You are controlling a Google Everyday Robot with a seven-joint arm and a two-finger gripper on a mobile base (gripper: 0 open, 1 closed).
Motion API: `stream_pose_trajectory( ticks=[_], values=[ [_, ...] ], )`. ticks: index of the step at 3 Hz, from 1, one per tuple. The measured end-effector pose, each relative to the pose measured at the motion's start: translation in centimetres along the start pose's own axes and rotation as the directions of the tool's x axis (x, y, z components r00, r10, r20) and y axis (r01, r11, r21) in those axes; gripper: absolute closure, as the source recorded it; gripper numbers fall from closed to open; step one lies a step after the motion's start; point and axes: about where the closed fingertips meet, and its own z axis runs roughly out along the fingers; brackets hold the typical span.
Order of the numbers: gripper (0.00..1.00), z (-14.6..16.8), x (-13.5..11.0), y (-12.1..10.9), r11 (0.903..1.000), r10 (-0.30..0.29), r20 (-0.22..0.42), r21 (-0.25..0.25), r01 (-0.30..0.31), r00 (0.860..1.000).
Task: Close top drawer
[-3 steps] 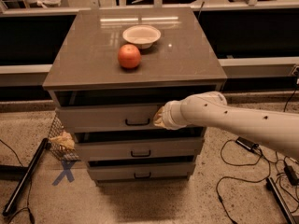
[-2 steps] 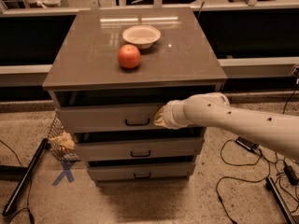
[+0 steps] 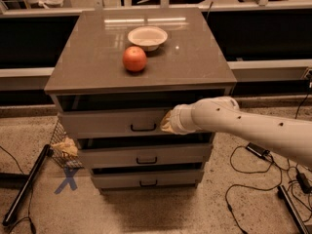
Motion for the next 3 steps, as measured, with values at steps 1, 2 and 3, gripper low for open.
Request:
stream_pose_trajectory(
  ticks=[1, 2, 3],
  values=[
    [1.00, -0.02, 0.01, 0.02, 1.0000, 0.000, 0.000, 0.000, 0.000, 1.000],
    [1.00, -0.03, 0.02, 0.03, 1.0000, 0.000, 0.000, 0.000, 0.000, 1.000],
    [1.00, -0.05, 0.03, 0.04, 1.0000, 0.000, 0.000, 0.000, 0.000, 1.000]
  ],
)
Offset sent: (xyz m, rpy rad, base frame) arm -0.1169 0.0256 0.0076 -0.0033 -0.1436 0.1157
